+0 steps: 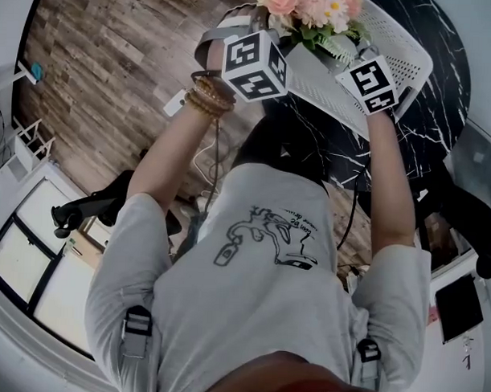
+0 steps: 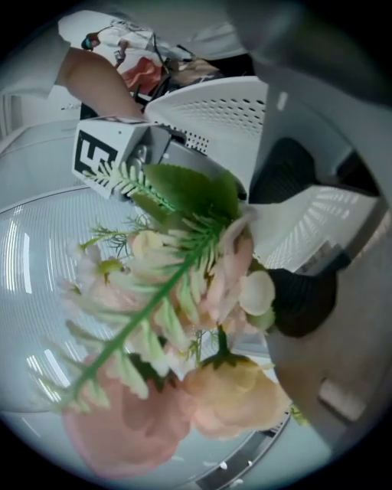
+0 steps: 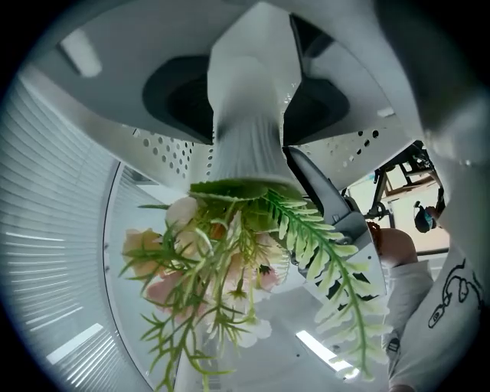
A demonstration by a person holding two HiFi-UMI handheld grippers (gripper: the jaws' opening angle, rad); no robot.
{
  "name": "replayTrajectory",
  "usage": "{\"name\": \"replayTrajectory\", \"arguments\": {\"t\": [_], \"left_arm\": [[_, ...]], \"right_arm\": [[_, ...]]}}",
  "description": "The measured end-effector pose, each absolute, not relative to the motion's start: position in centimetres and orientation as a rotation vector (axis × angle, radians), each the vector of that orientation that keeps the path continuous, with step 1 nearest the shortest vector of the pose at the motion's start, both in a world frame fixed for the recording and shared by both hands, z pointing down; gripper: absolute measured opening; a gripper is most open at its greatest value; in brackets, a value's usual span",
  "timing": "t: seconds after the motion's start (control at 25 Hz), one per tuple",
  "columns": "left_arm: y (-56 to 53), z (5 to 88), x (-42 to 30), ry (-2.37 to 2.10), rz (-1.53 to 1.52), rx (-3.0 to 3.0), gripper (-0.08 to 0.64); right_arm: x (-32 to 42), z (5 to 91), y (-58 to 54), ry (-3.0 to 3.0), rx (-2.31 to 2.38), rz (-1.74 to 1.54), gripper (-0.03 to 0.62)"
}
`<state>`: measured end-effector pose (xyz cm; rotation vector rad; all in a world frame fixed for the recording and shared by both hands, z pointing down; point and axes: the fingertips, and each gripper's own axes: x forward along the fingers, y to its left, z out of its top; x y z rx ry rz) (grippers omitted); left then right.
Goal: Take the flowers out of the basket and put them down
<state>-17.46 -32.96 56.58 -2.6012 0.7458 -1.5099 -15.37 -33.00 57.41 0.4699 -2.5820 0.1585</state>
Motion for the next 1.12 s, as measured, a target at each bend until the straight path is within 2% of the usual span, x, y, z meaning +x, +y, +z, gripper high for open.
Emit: {"name": "replayTrajectory", "arguments": {"t": [0.28,1.12], "left_arm": [[-32.9,57.0,-17.0,0.706,-1.534,-2.566,0.253],[-32.8,54.0,-16.7,0.667,-1.476,-2.582,0.245]], "right_arm": [[-15.7,57.3,-33.0,-2.597,0.484,0.149,0.275],[-15.4,54.2,-32.8,-2.593,0.542,0.141,0.268]]}}
